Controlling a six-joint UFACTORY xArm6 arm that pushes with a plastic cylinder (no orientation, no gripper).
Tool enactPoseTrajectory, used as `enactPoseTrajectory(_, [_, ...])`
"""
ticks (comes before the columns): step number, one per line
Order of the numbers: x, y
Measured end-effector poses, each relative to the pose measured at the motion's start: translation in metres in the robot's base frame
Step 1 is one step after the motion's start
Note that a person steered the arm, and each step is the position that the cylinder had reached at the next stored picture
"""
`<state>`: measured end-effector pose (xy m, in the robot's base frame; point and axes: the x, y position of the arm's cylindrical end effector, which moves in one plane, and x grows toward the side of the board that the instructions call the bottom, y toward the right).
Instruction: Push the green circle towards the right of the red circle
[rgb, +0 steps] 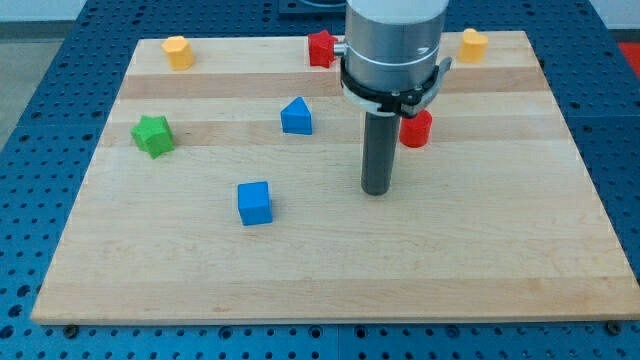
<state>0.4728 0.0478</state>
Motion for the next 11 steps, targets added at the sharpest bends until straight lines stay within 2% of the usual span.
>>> enactPoseTrajectory(2, [-0.011,-0.031])
enactPoseTrajectory(4, [-0.033,-0.024])
enactPoseTrajectory(7, [-0.033,0.074])
enactPoseTrajectory(11, [-0.028,0.135])
